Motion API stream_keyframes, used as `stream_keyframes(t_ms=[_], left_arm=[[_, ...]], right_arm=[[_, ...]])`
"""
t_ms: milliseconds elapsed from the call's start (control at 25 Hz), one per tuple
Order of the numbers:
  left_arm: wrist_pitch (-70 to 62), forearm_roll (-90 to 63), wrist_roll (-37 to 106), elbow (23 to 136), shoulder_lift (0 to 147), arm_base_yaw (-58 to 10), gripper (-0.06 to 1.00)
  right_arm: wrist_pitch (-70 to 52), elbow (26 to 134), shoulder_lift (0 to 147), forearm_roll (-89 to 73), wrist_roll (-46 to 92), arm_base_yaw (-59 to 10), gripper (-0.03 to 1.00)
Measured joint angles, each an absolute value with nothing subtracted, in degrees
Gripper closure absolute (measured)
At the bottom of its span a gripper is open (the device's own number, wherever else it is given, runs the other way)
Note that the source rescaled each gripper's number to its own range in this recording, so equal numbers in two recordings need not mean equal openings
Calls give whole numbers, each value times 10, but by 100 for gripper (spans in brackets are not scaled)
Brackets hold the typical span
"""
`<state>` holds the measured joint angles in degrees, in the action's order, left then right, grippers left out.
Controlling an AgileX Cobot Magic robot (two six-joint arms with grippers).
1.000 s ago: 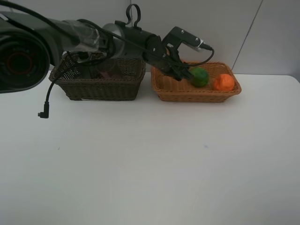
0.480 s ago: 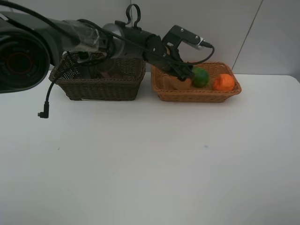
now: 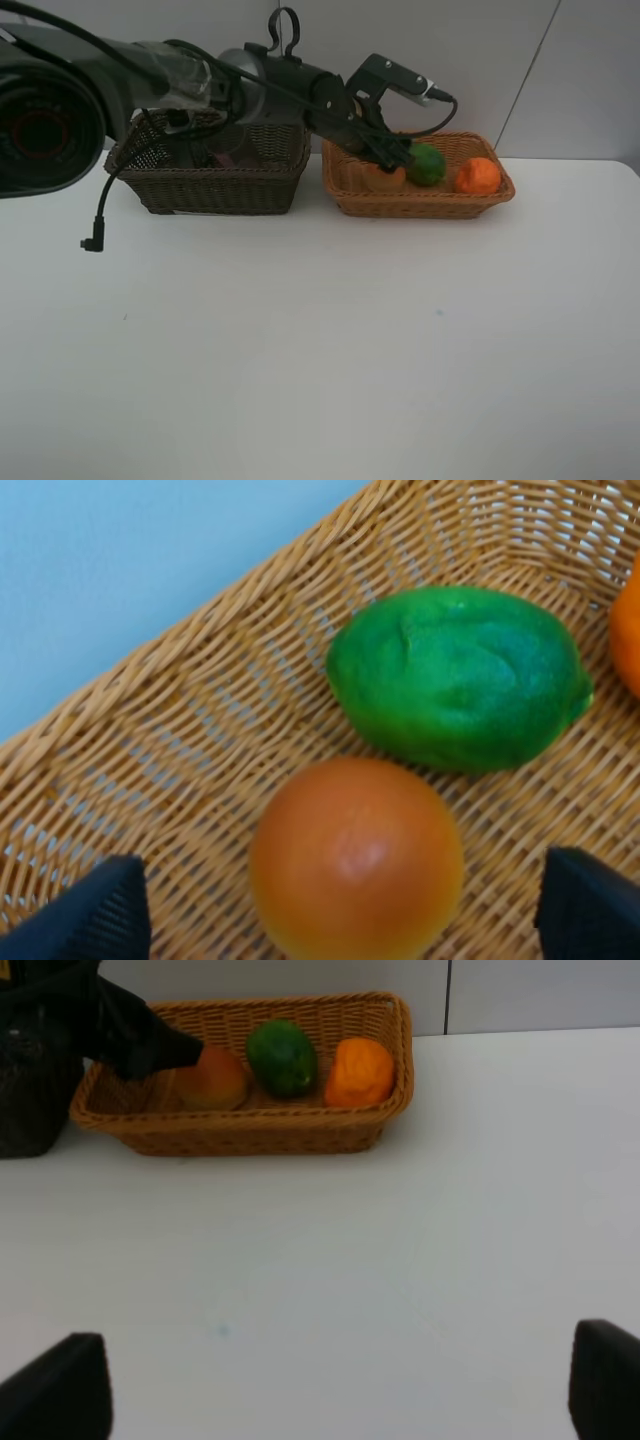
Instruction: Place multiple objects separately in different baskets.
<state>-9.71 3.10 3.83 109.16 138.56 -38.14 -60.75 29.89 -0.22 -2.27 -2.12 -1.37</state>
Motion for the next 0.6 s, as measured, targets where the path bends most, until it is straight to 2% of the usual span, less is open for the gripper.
stream_keyframes(t_ms=[320,600], left_arm=[[-225,33,38,1092,1313,-382,-6],[-428,46,29,1092,1208,-382,-6]], right_arm=[[-608,299,-2,-22,-21,-14,-3],[-608,299,-2,-22,-21,-14,-3]])
